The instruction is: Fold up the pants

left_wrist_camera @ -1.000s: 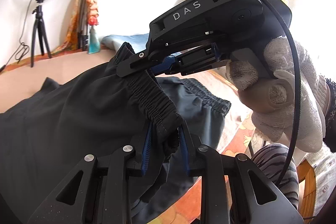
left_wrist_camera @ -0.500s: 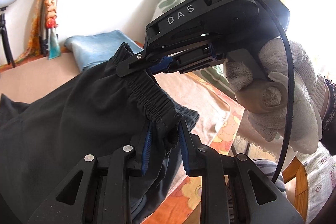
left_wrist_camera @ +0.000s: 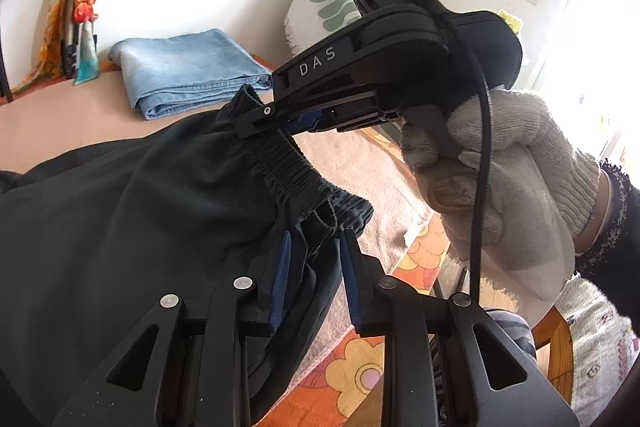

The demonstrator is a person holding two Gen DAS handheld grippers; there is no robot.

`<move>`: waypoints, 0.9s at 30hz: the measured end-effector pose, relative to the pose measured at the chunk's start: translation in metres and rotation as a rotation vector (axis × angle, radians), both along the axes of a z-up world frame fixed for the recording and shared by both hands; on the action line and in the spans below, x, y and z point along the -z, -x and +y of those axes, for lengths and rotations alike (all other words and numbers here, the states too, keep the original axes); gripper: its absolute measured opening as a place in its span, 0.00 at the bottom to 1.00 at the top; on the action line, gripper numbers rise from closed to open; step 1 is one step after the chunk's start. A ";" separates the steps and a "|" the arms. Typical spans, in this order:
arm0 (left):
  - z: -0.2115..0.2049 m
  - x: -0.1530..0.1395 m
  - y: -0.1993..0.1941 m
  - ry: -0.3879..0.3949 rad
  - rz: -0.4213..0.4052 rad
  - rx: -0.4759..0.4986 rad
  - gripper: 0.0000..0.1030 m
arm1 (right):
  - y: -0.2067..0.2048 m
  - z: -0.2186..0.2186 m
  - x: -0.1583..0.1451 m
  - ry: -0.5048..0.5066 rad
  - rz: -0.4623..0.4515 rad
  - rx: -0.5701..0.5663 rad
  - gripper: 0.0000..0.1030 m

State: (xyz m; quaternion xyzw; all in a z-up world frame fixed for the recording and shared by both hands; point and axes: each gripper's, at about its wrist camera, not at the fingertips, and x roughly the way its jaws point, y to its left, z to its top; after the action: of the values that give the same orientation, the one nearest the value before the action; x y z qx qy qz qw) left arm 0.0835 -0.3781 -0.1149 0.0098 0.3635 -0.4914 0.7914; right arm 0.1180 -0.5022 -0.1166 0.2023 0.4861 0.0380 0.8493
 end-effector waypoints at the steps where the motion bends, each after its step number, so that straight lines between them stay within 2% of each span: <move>1: 0.004 0.000 0.000 -0.002 0.005 -0.001 0.24 | -0.001 -0.001 0.004 0.002 0.005 0.003 0.16; 7: 0.049 -0.006 0.007 0.018 0.043 -0.044 0.24 | -0.006 -0.002 0.020 0.073 0.023 -0.004 0.19; 10: 0.083 -0.013 0.007 0.021 0.032 -0.095 0.25 | -0.006 -0.002 0.021 0.113 0.027 0.004 0.27; 15: 0.144 -0.021 -0.004 0.045 0.044 -0.245 0.39 | 0.004 0.002 0.008 0.181 -0.003 0.030 0.42; 19: 0.198 -0.026 -0.005 0.036 0.017 -0.369 0.45 | 0.015 0.011 -0.008 0.176 -0.057 0.047 0.45; 22: 0.236 -0.024 -0.006 0.008 0.012 -0.458 0.51 | 0.021 0.025 -0.021 0.193 -0.107 0.040 0.53; 23: 0.249 -0.021 -0.008 0.000 0.016 -0.483 0.51 | 0.023 0.029 -0.025 0.183 -0.122 0.037 0.56; 27: 0.296 -0.006 -0.014 -0.011 0.076 -0.597 0.52 | 0.025 0.048 -0.034 0.080 -0.168 0.011 0.56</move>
State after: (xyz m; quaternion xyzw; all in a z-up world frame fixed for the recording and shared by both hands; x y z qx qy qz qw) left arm 0.0977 -0.0824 -0.1094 -0.1114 0.3822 -0.2350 0.8867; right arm 0.0934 -0.4546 -0.0823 0.1668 0.4131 0.0308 0.8948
